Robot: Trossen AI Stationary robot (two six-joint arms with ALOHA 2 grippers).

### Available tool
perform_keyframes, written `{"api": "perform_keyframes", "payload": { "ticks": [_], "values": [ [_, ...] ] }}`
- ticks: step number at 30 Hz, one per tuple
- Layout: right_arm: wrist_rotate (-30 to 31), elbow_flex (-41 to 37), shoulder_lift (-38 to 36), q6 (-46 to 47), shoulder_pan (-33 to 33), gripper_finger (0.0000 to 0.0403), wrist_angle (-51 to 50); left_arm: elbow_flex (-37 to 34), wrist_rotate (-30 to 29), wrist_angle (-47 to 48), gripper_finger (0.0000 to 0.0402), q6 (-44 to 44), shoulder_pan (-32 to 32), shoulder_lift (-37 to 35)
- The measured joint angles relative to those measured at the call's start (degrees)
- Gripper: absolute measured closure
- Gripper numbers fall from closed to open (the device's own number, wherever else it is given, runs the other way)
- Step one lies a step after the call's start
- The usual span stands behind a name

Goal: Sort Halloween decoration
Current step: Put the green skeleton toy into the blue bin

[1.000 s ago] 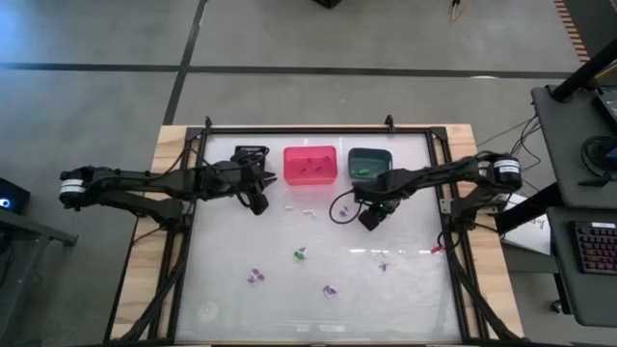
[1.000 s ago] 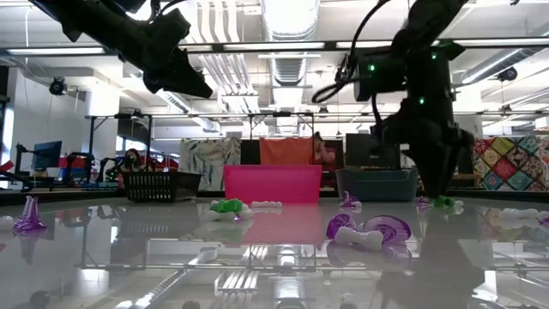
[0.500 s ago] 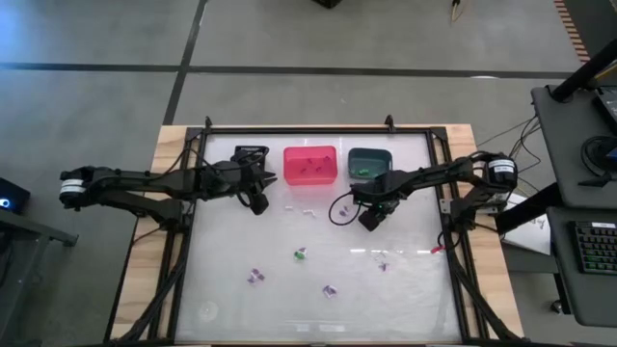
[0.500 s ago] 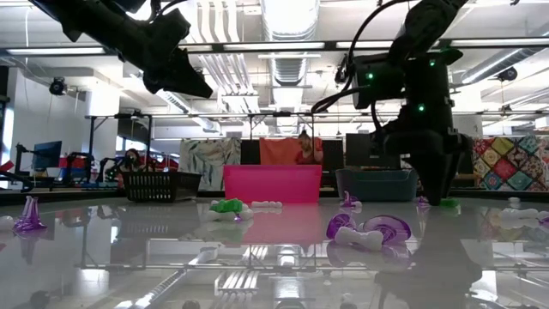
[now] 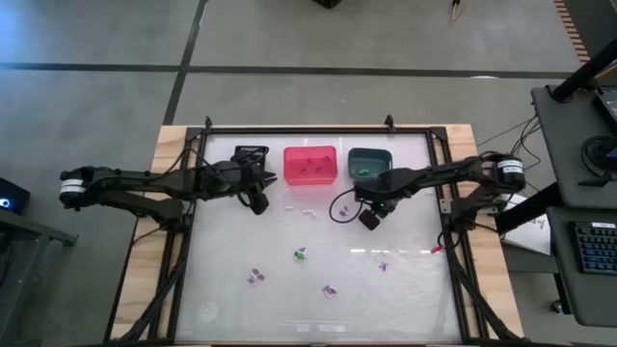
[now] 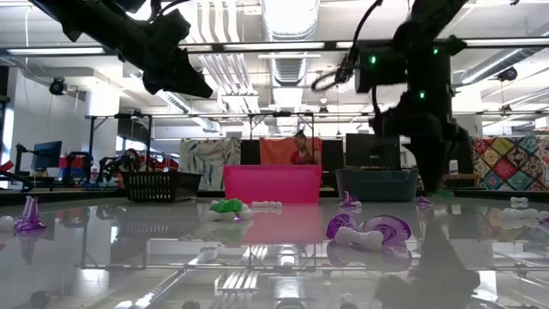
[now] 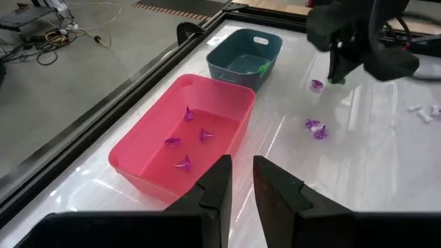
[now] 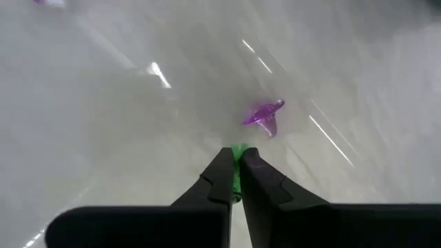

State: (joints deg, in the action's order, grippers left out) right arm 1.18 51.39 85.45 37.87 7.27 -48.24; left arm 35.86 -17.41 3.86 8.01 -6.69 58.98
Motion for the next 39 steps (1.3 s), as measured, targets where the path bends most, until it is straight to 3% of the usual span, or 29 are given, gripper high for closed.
{"api": "perform_keyframes", "payload": {
  "ticks": [6, 14, 17, 28, 35, 39],
  "values": [
    [2.10, 0.95, -7.39, -1.47, 0.13, 0.0391, 1.77, 0.00, 0.00, -0.15, 0.0358, 0.00, 0.01, 0.00],
    [17.28, 0.95, -13.26, -7.95, 2.72, 0.0391, 14.00, 0.00, 0.00, -1.07, 0.0358, 0.00, 0.01, 0.00],
    [20.02, 0.95, -12.89, -11.30, 5.45, 0.0391, 17.19, 0.00, 0.00, -1.07, 0.0358, 0.00, 0.01, 0.00],
    [21.48, 0.84, -4.29, -17.70, 15.29, 0.0390, 25.76, 0.00, 0.00, -1.06, 0.0358, 0.46, 0.01, 0.00],
    [20.48, 0.84, -2.49, -17.72, 16.37, 0.0386, 25.98, 0.00, 0.02, -0.87, 0.0358, 0.48, 0.01, 0.00],
    [19.41, 0.84, -2.49, -17.68, 16.41, 0.0359, 26.07, 0.00, 0.00, -0.87, 0.0358, 0.46, 0.01, 0.00]
  ]
}}
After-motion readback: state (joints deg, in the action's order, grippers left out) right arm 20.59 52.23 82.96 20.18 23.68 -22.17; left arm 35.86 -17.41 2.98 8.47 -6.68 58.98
